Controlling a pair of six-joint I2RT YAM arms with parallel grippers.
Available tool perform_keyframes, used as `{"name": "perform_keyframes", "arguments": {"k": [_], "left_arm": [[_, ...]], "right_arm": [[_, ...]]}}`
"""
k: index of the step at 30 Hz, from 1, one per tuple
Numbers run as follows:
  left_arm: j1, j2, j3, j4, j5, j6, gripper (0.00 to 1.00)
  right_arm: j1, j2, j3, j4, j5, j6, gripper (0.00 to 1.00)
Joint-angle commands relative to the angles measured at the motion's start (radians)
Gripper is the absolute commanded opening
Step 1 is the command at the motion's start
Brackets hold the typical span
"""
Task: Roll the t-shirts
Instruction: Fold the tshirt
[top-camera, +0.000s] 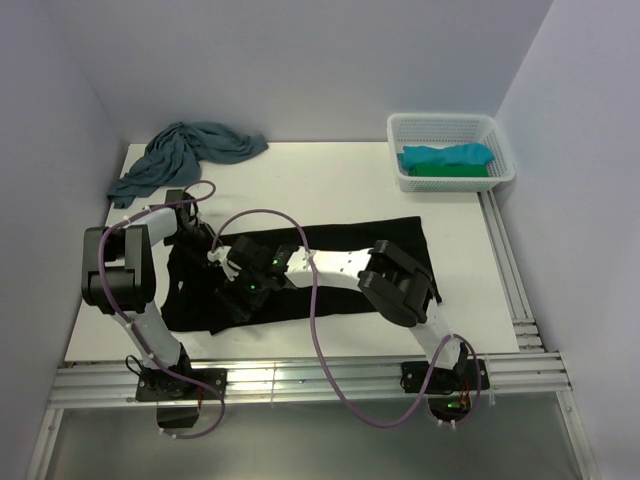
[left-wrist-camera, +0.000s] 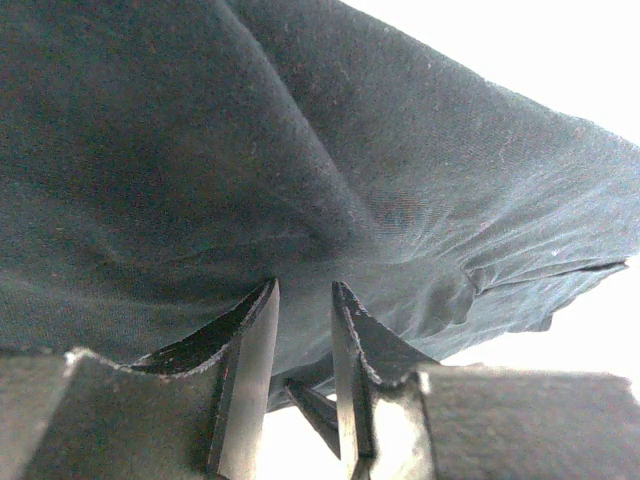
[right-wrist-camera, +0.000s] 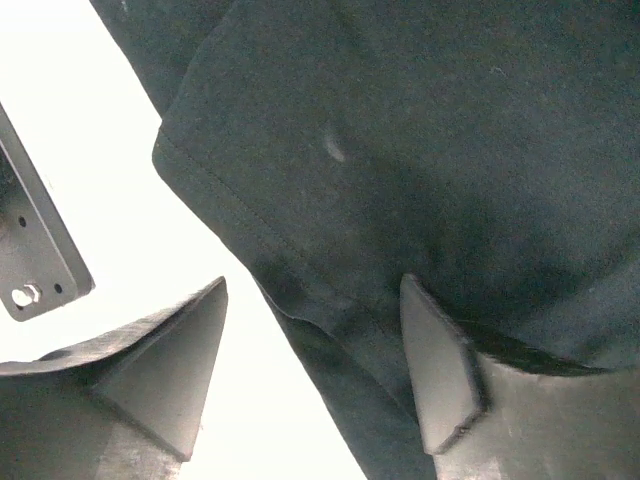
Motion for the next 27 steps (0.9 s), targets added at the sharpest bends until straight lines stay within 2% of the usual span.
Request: {"name": "perform_keyframes", "arguments": {"k": [1,9,12,13,16,19,22,23,27], "left_arm": [[-0.003,0.029,0.006,-0.004,-0.033,0.034,0.34],[-0.001,-0.043,0.138,-0.098,-0.021,0.033,0.38],[0.016,-0.077,0.19,-0.129,-0.034,0.042,0.43],[0.045,-0.099,0.191,-0.138,-0.024,0.041,0.49],[0.127,-0.152,0.153,-0.128,-0.013,0.044,0.61],[0.203,-0.197,0.103,-0.105,-0.041,0.044,0.71],[0.259,-0.221,0.035,-0.079,-0.045,0.03,0.72],[0.272,-0.228,0.018,-0.054,-0.045,0.015,0.73],[0.306,-0.229,-0.036,-0.014,-0.088,-0.005,0.75]], "right_arm": [[-0.008,-0.066,0.008,0.003,0.009,0.007,0.74],[-0.083,-0.262,-0.034,-0.103,0.072,0.079,0.69],[-0.141,-0.308,-0.058,-0.164,0.092,0.106,0.69],[-0.182,-0.317,-0.066,-0.18,0.118,0.107,0.71],[-0.27,-0.349,-0.078,-0.253,0.196,0.116,0.75],[-0.372,-0.423,-0.12,-0.318,0.288,0.199,0.78],[-0.462,-0.503,-0.222,-0.321,0.35,0.265,0.81],[-0.526,-0.557,-0.251,-0.315,0.362,0.299,0.82],[-0.666,-0.67,-0.419,-0.292,0.354,0.346,0.8]]}}
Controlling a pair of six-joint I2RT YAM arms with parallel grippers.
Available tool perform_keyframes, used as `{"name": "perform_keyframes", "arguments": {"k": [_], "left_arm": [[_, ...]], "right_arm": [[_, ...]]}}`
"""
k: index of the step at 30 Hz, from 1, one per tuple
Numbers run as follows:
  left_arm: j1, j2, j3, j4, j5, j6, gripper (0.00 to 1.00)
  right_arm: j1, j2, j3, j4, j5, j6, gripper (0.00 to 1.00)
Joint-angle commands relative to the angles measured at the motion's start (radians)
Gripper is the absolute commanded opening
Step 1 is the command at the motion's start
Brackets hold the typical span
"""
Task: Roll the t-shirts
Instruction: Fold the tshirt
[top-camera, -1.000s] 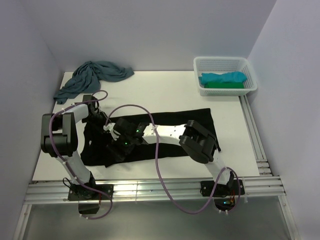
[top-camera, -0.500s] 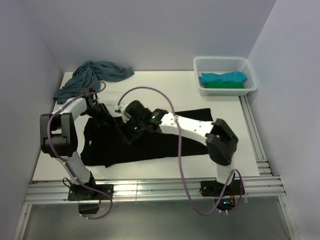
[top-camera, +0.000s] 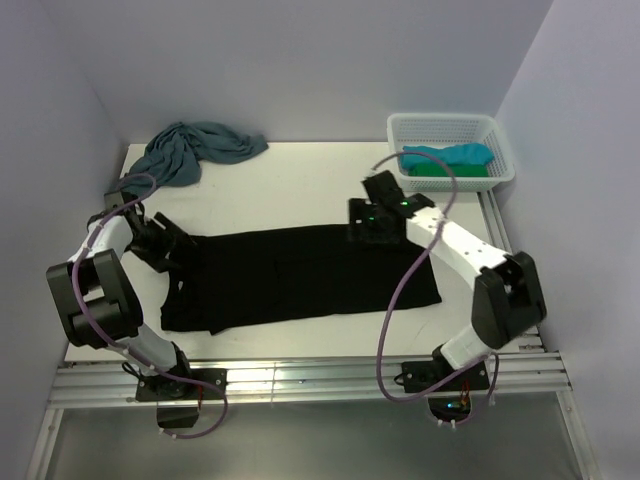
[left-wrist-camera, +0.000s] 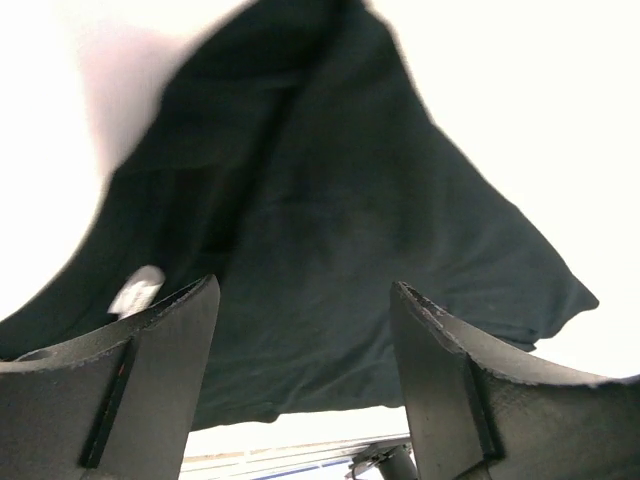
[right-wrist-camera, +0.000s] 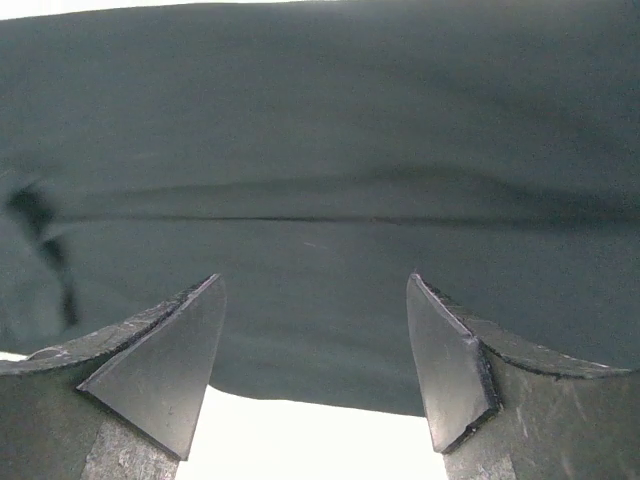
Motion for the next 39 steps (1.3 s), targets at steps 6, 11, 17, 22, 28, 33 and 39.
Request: {"name": "perform_keyframes", "arguments": {"k": [6,11,17,22,28,33,39], "left_arm": [[0.013,0.029,-0.023,0.069,-0.143,-0.02,0.8],[0.011,0.094,0.002,0.09,-0.188,-0.012,0.8],[-0.025,0.185,0.031,0.105,-0.225,-0.02,0.73],[-0.048,0.251,0.063,0.119,-0.235,-0.02,0.61],[-0.09,0.329,0.138,0.104,-0.257,-0.014,0.53],[-0.099,0.357,0.152,0.124,-0.237,-0.017,0.29],[-0.108,0.392,0.202,0.122,-0.229,-0.008,0.01]], "right_arm": [[-0.276,-0.171,-0.239,0.031,-0.03,0.076,0.79],[-0.424,-0.188,-0.322,0.048,-0.018,0.064,0.77],[-0.456,-0.134,-0.328,0.017,0.08,0.11,0.71],[-0.501,-0.117,-0.365,-0.003,0.108,0.139,0.65],[-0.552,-0.111,-0.405,-0.035,0.117,0.173,0.66],[-0.552,-0.111,-0.426,-0.059,0.103,0.194,0.66],[-0.552,-0.099,-0.471,-0.062,0.108,0.23,0.58]]}}
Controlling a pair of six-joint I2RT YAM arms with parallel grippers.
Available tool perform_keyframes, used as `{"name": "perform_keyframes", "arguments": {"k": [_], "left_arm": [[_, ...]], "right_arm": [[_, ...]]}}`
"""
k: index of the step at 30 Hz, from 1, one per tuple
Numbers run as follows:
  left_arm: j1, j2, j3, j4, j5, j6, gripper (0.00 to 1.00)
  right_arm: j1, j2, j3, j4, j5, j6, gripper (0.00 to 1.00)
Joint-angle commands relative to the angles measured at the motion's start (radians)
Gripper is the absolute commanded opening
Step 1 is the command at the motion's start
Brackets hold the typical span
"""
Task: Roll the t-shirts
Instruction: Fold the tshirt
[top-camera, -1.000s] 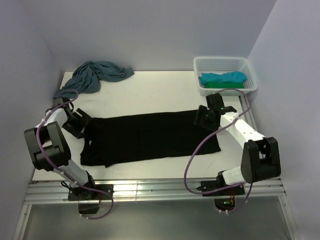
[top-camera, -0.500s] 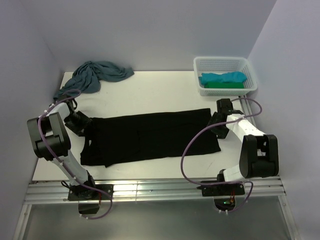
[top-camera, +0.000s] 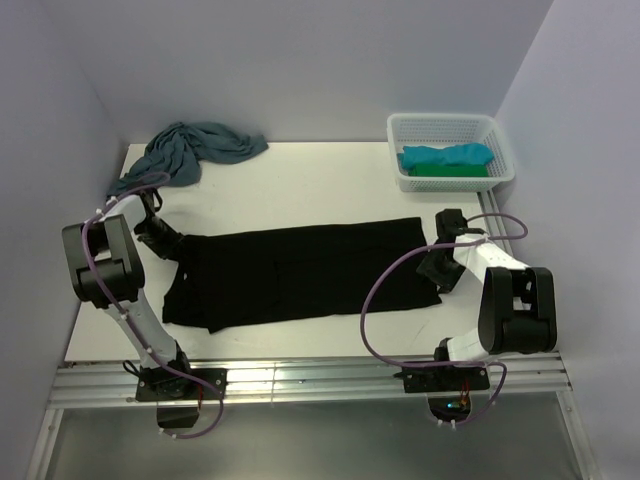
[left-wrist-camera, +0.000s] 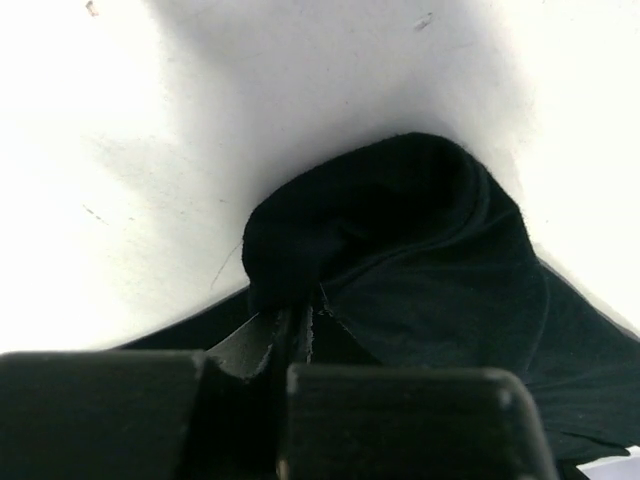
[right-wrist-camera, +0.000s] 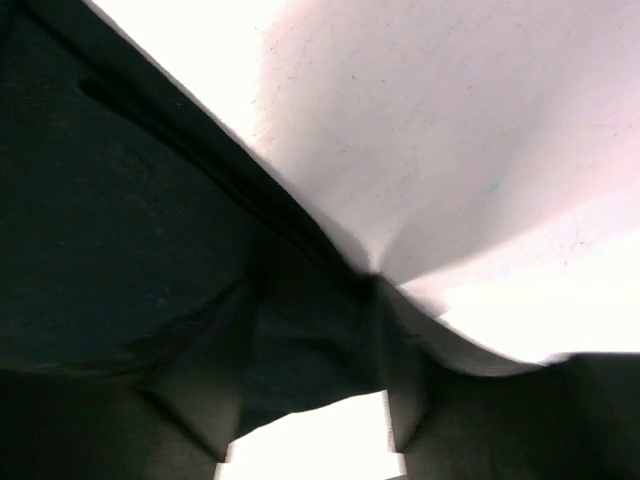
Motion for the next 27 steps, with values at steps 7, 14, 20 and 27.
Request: {"name": "perform_keyframes", "arguments": {"k": [7,14,20,27], "left_arm": [[-0.036,0.159,0.184,0.177,-0.004,0.013,0.0],[-0.054,0.315,0.477,0.136,-0.012,0.015,0.0],[-0.108,0.456,0.727,0.162,-0.049,0.024,0.0],[-0.276,0.618,0.988,0.26,-0.05,0.09,0.0]], "right_arm": [[0.002,0.002,-0.067,-0.014,-0.013,0.047,0.04],[0.13,-0.056,-0.076,-0.043,-0.076,0.068,0.0],[0.417,-0.075,-0.064,-0.098,-0.143,0.169,0.0],[0.785,-0.049,0.002,-0.078,-0.236,0.243,0.0]]}}
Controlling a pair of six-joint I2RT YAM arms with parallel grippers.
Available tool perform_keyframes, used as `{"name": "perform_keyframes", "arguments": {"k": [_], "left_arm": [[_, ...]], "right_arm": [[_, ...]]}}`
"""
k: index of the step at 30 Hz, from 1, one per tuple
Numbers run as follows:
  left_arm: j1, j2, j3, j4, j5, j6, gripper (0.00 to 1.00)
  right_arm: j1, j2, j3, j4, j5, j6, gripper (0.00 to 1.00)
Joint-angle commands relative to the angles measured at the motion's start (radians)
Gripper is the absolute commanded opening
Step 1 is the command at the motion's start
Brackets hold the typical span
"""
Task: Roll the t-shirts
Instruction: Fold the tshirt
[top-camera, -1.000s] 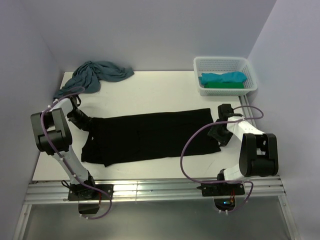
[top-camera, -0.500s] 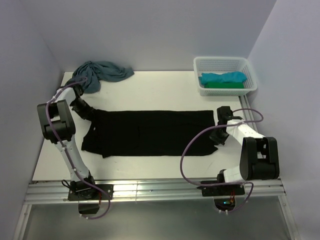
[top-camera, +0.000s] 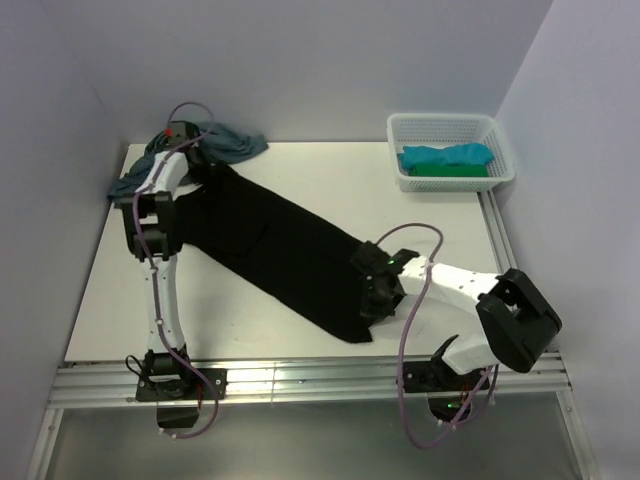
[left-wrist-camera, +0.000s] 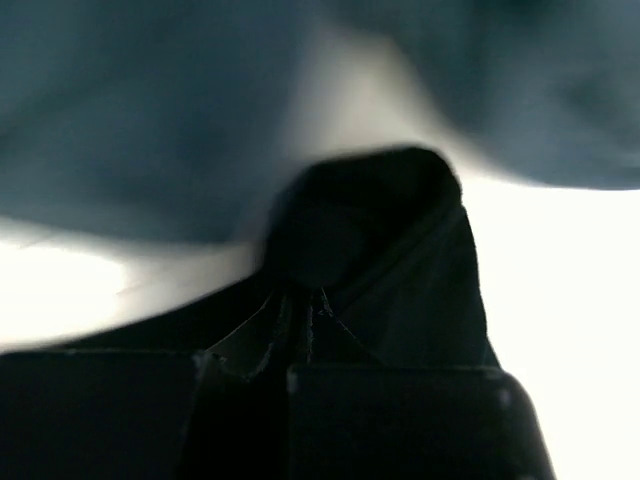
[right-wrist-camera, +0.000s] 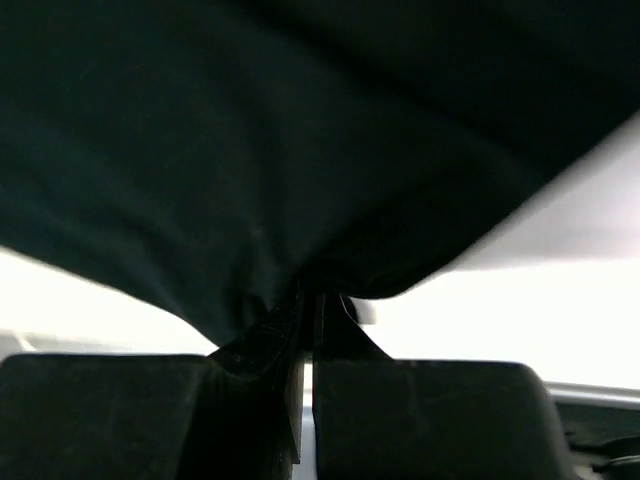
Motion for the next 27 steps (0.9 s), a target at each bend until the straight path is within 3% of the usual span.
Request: {"name": "perform_keyframes", "arguments": {"k": [1,5,8,12,13,14,16,17,18,22,27], "left_arm": [[-0.114,0.064,0.112,0.134,-0.007,0.053,0.0],[-0.222,0.084,0.122,0.266,0.038,0.037,0.0],[-0.297,0.128,0.184,0.347,0.085,-0.003,0.0],[-0.381,0.185,0.27,0.415,0.146,-0.048,0.02],[-0.391,0.185,0.272,0.445,0.16,-0.072,0.04],[-0.409,0.179,0.269,0.461,0.163,-0.08,0.06],[-0.415,0.164,0.264,0.482,0.157,-0.097,0.31],[-0.414,0.142,0.263,0.482,0.148,-0.094,0.43],[-0.412,0.13,0.267,0.481,0.139,-0.076,0.61],[-0.38,0.044,0.257,0.464,0.127,-0.058,0.69],[-0.291,-0.135,0.214,0.441,0.148,-0.109,0.77]], "right_arm": [[0.155,0.033,0.088,-0.023,-0.058,0.046,0.0],[0.382,0.163,0.217,0.0,-0.089,0.016,0.0],[0.468,0.262,0.343,0.0,-0.087,-0.043,0.0],[0.542,0.282,0.394,0.087,-0.15,-0.121,0.0],[0.545,0.283,0.406,0.096,-0.159,-0.13,0.05],[0.548,0.282,0.411,0.11,-0.169,-0.139,0.3],[0.548,0.27,0.42,0.106,-0.149,-0.156,0.67],[0.55,0.259,0.42,0.108,-0.141,-0.159,0.69],[0.548,0.234,0.421,0.108,-0.135,-0.178,0.69],[0.484,0.17,0.458,0.081,-0.112,-0.196,0.68],[0.317,0.092,0.49,0.067,-0.132,-0.205,0.66]]}}
